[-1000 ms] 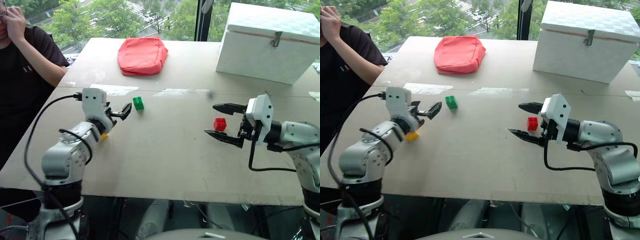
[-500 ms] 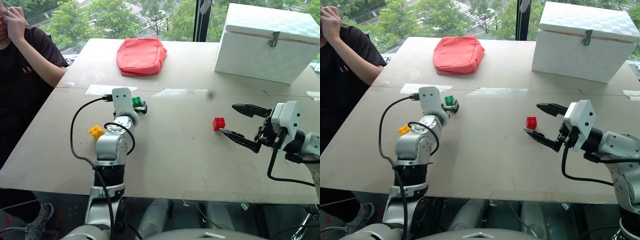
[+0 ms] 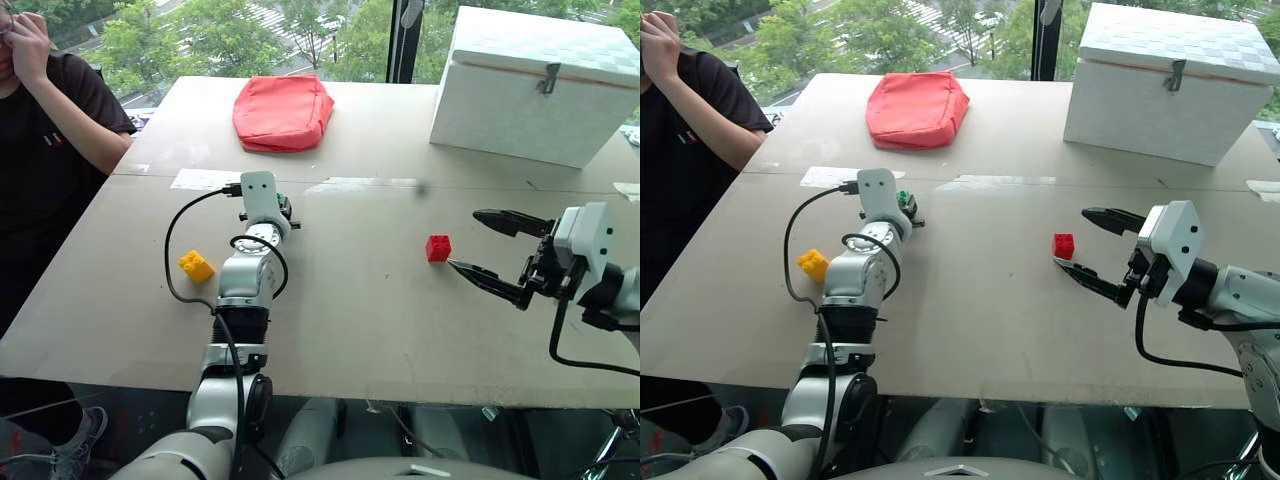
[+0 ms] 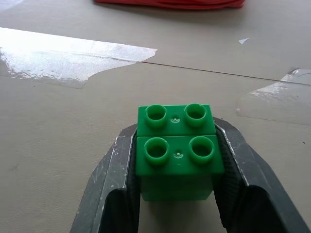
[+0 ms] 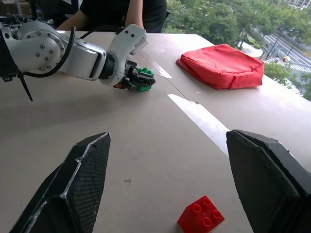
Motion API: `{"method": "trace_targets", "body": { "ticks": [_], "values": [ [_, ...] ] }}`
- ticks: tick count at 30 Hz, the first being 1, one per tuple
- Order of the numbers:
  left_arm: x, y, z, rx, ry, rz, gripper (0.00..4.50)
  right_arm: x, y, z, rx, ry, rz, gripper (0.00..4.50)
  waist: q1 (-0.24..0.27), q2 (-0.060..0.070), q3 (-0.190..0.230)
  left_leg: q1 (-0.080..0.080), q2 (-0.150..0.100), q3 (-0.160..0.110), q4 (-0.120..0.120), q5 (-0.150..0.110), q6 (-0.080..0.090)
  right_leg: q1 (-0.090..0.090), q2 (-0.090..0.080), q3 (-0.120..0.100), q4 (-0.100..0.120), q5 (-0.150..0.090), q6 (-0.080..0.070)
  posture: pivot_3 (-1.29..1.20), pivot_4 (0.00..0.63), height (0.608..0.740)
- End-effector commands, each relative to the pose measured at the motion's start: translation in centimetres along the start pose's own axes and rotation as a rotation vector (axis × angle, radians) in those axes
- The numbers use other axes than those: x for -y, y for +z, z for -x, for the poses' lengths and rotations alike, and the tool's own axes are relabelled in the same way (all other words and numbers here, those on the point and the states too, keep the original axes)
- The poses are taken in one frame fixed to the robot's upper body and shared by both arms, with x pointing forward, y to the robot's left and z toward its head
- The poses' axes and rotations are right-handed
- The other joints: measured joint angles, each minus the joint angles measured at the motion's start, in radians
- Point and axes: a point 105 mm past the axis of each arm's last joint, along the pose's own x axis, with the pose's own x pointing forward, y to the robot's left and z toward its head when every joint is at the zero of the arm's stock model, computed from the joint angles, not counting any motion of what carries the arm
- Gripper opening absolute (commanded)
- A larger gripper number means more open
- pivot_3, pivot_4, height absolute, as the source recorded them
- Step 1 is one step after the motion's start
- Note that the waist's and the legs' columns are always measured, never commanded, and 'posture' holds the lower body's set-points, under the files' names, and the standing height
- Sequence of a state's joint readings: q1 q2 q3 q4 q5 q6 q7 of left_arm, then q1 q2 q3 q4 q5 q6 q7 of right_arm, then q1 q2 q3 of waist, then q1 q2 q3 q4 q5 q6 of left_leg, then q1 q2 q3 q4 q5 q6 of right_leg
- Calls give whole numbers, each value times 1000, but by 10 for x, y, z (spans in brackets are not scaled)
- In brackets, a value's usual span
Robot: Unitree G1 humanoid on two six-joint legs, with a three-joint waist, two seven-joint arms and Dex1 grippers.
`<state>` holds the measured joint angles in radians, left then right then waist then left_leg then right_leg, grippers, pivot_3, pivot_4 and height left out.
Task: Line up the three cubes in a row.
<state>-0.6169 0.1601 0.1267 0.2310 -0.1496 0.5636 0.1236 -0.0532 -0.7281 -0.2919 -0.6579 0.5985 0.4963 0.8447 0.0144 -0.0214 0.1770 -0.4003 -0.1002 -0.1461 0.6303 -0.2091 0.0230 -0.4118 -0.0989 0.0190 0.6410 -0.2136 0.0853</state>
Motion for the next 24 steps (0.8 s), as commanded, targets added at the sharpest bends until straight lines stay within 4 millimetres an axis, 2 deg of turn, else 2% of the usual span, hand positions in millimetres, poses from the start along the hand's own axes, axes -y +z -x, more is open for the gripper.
{"method": "trace_targets", "body": {
  "ticks": [1, 2, 4, 6, 8, 10, 14, 20, 24],
  "values": [
    [12, 23, 11, 131, -257, -63, 1321, -2, 15, 7, 41, -26, 57, 3907, -2, 0, 0, 0, 0, 0, 0, 0, 0, 0, 0, 0, 0, 0, 0, 0, 150, 740],
    [20, 27, 16, 161, -374, -89, 1321, -2, 15, 9, 47, -34, 47, 3907, -2, 0, 0, 0, 0, 0, 0, 0, 0, 0, 0, 0, 0, 0, 0, 0, 150, 740],
    [47, 29, 44, 151, -820, -145, 1321, -8, 6, 17, 4, -16, 19, 3907, 0, 0, 0, 0, 0, 1, -1, 0, 0, -1, 1, 0, 0, 0, -1, 0, 150, 740],
    [55, 25, 65, 129, -1098, -234, 1321, -12, 0, 22, -39, 7, -17, 3907, 1, 0, 0, -1, 0, 2, 0, 0, 0, -1, 1, -2, 0, 0, -1, 0, 150, 740],
    [55, 19, 74, 110, -1253, -336, 1321, -14, -1, 26, -43, 14, -40, 3907, 1, 1, 0, -1, 0, 1, 0, 0, 0, 0, 0, -1, -1, 0, -1, 0, 150, 740],
    [60, 11, 73, 61, -1377, -433, 1321, -17, -4, 34, -75, 9, -35, 3907, 4, 1, 0, -1, 0, 0, 0, 0, 1, 1, -1, -1, -1, -2, -4, 0, 150, 740],
    [74, 2, 63, 23, -1477, -538, 1321, -21, -8, 46, -113, -21, -43, 3907, 2, 1, 0, -1, 0, 0, 1, 0, 1, 1, -1, -2, -1, -2, -2, 0, 150, 740],
    [111, 0, 58, 19, -1549, -563, 1321, -28, -13, 59, -154, -68, -62, 3907, -2, 0, 0, -2, 0, 0, 1, -2, 4, 0, -2, -1, -3, 0, 0, 0, 150, 740],
    [124, -2, 56, -4, -1553, -568, 1321, -32, -15, 64, -171, -101, -70, 3907, -2, 0, 1, -2, 0, 0, 1, -2, 4, 0, -1, -1, -3, -2, 3, 0, 150, 740]
  ]
}}
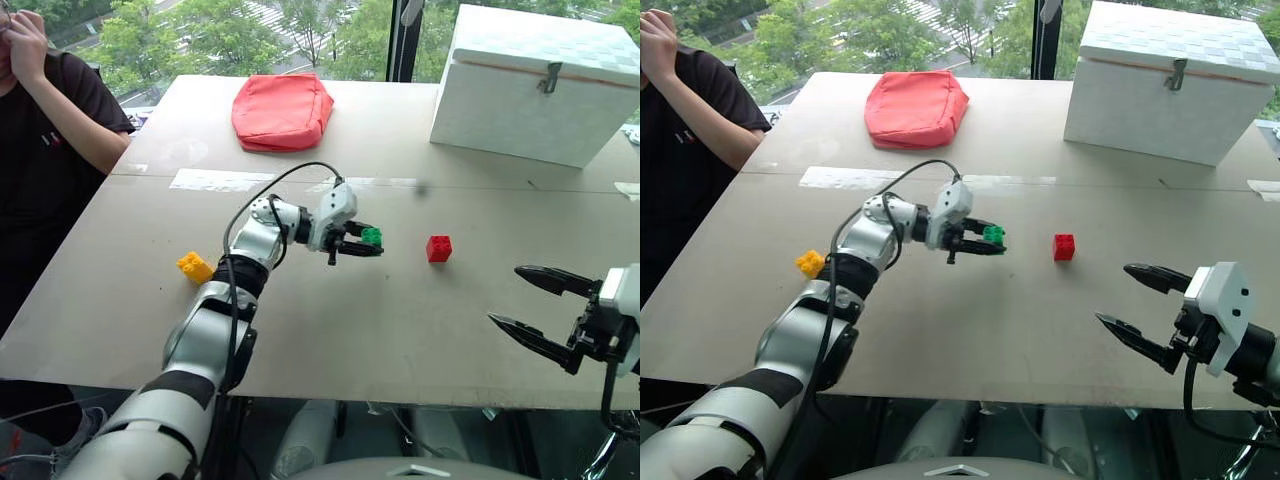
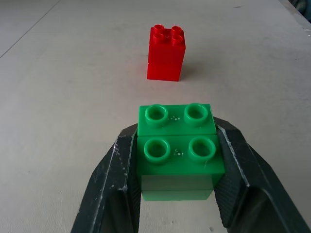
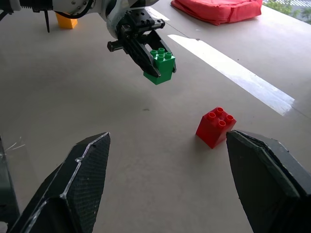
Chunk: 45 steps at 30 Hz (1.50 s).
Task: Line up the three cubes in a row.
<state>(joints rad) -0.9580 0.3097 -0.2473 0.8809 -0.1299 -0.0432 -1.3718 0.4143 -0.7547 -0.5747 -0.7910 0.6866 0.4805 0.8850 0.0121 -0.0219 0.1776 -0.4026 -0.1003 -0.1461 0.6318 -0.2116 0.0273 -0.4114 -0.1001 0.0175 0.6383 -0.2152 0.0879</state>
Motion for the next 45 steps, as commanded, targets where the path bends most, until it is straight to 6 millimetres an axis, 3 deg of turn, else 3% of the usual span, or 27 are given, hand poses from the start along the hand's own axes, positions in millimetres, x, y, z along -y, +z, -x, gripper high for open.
{"method": "trace_targets", "body": {
  "ticks": [1, 9, 25, 27, 30, 32, 35, 39, 45],
  "values": [
    [-4, 10, -6, -8, -8, -41, 1321, -4, 10, 6, 18, -32, 53, 3907, 2, 0, 0, 0, 0, 0, 0, 0, 0, 0, 0, 0, 0, 0, 1, 0, 150, 740],
    [0, 8, -22, -32, -39, -58, 1321, -8, 12, 7, 33, -55, 42, 3907, 1, 0, 0, 0, 0, 0, 2, 0, 0, 0, 0, 0, 1, 0, 3, 0, 150, 740],
    [-6, 8, -34, -57, -14, -67, 1321, -13, 13, 11, 25, -78, 40, 3907, 2, 0, 0, 0, 0, 0, 2, 0, 0, 0, 1, 0, 1, 0, 4, 0, 150, 740],
    [-6, 7, -33, -61, -18, -61, 2373, -13, 13, 11, 23, -79, 40, 3907, 2, 0, 0, 0, 0, 0, 2, 0, 0, 0, 1, 0, 1, 0, 4, 0, 150, 740],
    [-10, 11, -31, -41, 4, -59, 3606, -13, 13, 11, 21, -77, 39, 3907, 1, 0, 0, 0, 0, 0, 2, 0, 0, 0, 1, 0, 1, 0, 4, 0, 150, 740],
    [-13, 16, -23, -24, 18, -57, 4410, -13, 13, 10, 25, -72, 40, 3907, 1, 0, 0, 0, 0, 0, 2, 0, 0, 0, 1, 0, 1, 0, 4, 0, 150, 740],
    [-18, 21, -2, 2, 52, -65, 4410, -13, 16, 7, 39, -52, 42, 3907, -4, 0, 0, 1, 0, 0, 2, 0, 0, 0, 1, 0, 2, 0, 4, 0, 150, 740],
    [-17, 25, 48, 55, 189, -61, 4410, -12, 18, -4, 75, 3, 40, 3907, -21, 0, 0, 1, 1, 0, 2, 0, 0, 0, 1, 1, 2, 0, 4, 0, 150, 740],
    [24, 38, 130, 196, 594, 89, 4410, -6, 21, -32, 153, 133, 32, 3907, -39, 1, 0, 2, 2, 1, 1, 0, 0, 0, 1, 4, 2, 2, -1, 0, 150, 740]
  ]
}}
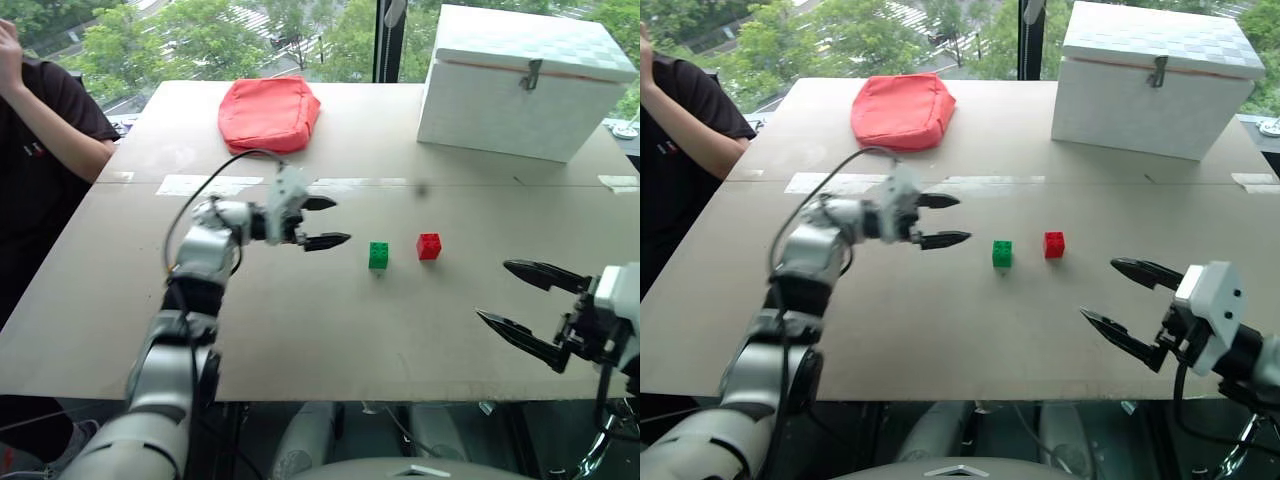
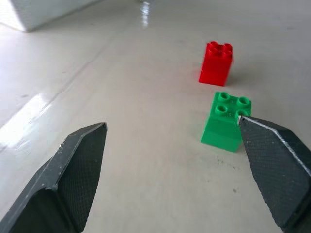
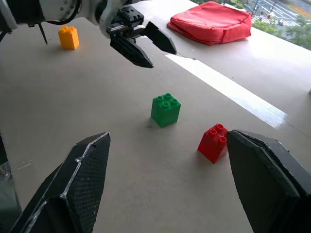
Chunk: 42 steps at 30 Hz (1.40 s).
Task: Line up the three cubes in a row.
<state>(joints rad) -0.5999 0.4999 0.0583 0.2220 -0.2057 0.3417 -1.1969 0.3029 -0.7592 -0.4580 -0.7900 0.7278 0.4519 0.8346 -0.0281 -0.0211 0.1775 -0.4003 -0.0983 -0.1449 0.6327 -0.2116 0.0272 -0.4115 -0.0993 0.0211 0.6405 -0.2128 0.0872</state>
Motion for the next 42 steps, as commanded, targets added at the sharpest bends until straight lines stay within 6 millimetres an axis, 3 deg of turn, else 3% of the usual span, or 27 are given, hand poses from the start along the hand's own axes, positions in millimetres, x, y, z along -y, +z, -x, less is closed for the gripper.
{"method": "trace_targets", "body": {
  "ticks": [1, 4, 9, 11, 16, 20, 29, 37, 42],
  "values": [
    [5, 37, 51, 110, 257, 43, 4410, 1, 4, -17, 54, 97, 13, 3907, 7, 0, 0, 0, 0, 0, 0, 0, 0, 0, 0, 0, 0, 0, 0, 0, 150, 740],
    [13, 21, 90, 51, 427, 92, 4410, 4, 5, -31, 91, 162, 5, 3907, 21, 0, 0, 1, 0, -1, 0, 0, 0, 1, 0, -2, 0, 0, 1, 0, 150, 740],
    [20, -3, 136, -15, 660, 148, 4410, 7, 7, -49, 126, 261, 3, 3907, 32, 0, 0, 1, 0, 0, 0, 0, 0, 1, 0, -1, 0, 0, 0, 0, 150, 740],
    [15, -12, 155, -46, 829, 162, 4410, 4, 7, -55, 135, 300, -5, 3907, 45, 0, 0, 1, 0, 0, 0, 0, -1, 1, 0, -1, 0, 0, 0, 0, 150, 740],
    [16, -39, 179, -152, 1113, 220, 4410, 2, 6, -63, 146, 358, -7, 3907, 46, 0, 0, 1, 0, 0, 0, 0, -1, 1, 0, -1, -1, 0, 0, 0, 150, 740],
    [16, -51, 175, -130, 1214, 311, 4410, 3, 7, -64, 145, 381, 2, 3907, 46, 0, -1, 1, 0, 0, 0, 0, -1, 1, 0, -2, -1, 0, 0, 0, 150, 740],
    [33, -57, 135, -30, 1298, 421, 4410, 6, 7, -57, 119, 380, 25, 3907, 43, -1, -1, 1, 0, 1, 0, -1, -1, 1, 0, -1, -1, 0, 0, 0, 150, 740],
    [16, -61, 127, -31, 1470, 385, 4410, 8, 9, -53, 104, 377, 32, 3907, 47, -1, -1, 1, 0, 1, 0, -1, -1, 1, 0, -2, -1, 0, 0, 0, 150, 740],
    [16, -83, 120, -91, 1551, 436, 4410, 10, 10, -51, 94, 370, 40, 3907, 48, -1, -1, 0, -1, 1, 0, 0, -1, 1, 0, -1, -1, 0, 0, 0, 150, 740]
  ]
}}
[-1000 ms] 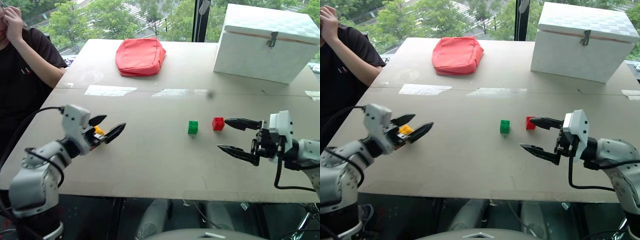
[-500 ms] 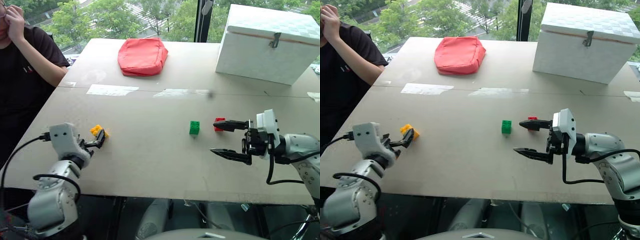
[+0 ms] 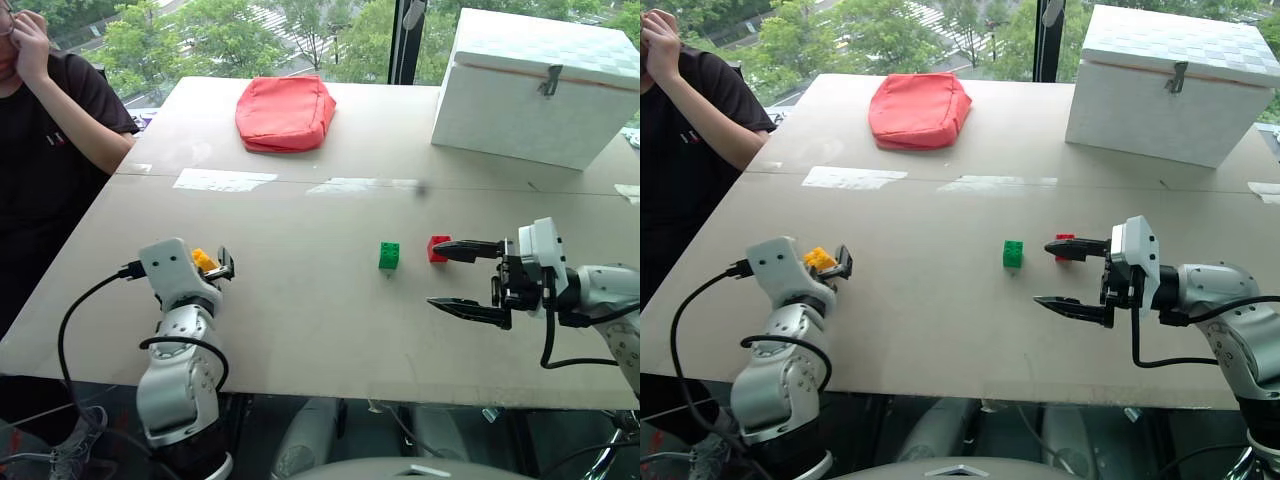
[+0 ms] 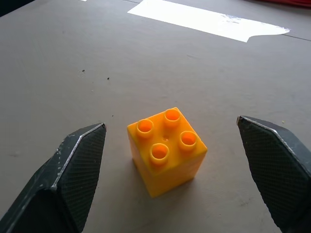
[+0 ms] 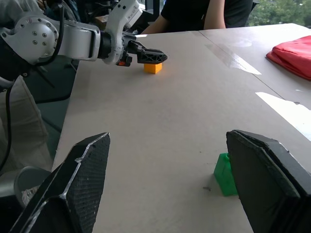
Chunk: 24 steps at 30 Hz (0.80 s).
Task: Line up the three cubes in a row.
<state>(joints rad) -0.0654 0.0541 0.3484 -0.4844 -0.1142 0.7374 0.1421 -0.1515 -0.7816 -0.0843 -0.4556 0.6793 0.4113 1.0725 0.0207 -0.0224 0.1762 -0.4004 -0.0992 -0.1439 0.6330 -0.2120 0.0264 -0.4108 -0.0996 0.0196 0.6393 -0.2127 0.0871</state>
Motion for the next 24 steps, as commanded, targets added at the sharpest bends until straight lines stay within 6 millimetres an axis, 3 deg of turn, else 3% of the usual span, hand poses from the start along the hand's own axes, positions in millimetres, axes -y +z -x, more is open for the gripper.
{"method": "trace_targets", "body": {
  "ticks": [1, 4, 7, 8, 10, 15, 17, 20, 22, 24],
  "values": [
    [-6, -7, -1, -8, 92, 12, 3898, -2, 12, 5, 14, 1, 49, 3907, -2, 0, 0, 0, 0, 0, 0, 0, 0, 0, 0, 0, 0, 0, 0, 0, 150, 740],
    [-4, -10, -2, 8, 113, 40, 2971, -2, 13, 5, 11, -5, 51, 3907, -1, 0, 0, 0, 0, 0, 0, 0, 0, 0, 0, 0, 0, 0, 0, 0, 150, 740],
    [-4, -9, -2, 29, 130, 26, 1469, -3, 13, 6, 11, -9, 51, 3907, 0, 0, 0, 0, 0, 0, 0, 0, 0, 0, 0, 0, 0, 0, 0, 0, 150, 740],
    [-5, -8, -2, 34, 138, 21, 1178, -3, 13, 6, 10, -10, 51, 3907, 0, 0, 0, 0, 0, 0, 0, 0, 0, 0, 0, 0, 0, 0, 0, 0, 150, 740],
    [-4, -5, -4, 53, 104, -2, 1186, -5, 12, 6, 10, -17, 45, 3907, 0, 0, 0, 0, 0, 0, 0, 0, 0, 0, 0, 0, 0, 0, 0, 0, 150, 740],
    [11, 6, -8, 94, -208, -48, 1186, -8, 9, 8, 7, -45, 30, 3907, -1, 0, 0, -1, 0, -1, 0, 0, 0, 0, 0, -1, 0, 0, 0, 0, 150, 740],
    [27, 10, -7, 102, -412, -118, 1186, -10, 9, 10, 9, -61, 25, 3907, -3, 0, 0, -1, 0, -1, 0, 0, 0, 0, 0, -1, 0, 0, 0, 0, 150, 740],
    [62, 6, 6, 45, -853, -222, 1186, -13, 7, 11, 6, -87, 19, 3907, -1, 1, 0, 0, 0, -1, 0, 0, 0, 0, 0, -1, 0, 0, 0, 0, 150, 740],
    [72, 2, 15, 13, -1105, -340, 1186, -15, 7, 11, 7, -102, 16, 3907, -1, 1, 0, -1, 0, -1, 0, 0, 0, 0, 0, -3, 0, -3, -3, 0, 150, 740],
    [71, 0, 13, -36, -1246, -376, 1186, -17, 8, 11, 10, -116, 17, 3907, -4, 1, 0, -1, 0, -1, 0, 0, 0, 0, 0, -2, 0, -3, -4, 0, 150, 740]
  ]
}}
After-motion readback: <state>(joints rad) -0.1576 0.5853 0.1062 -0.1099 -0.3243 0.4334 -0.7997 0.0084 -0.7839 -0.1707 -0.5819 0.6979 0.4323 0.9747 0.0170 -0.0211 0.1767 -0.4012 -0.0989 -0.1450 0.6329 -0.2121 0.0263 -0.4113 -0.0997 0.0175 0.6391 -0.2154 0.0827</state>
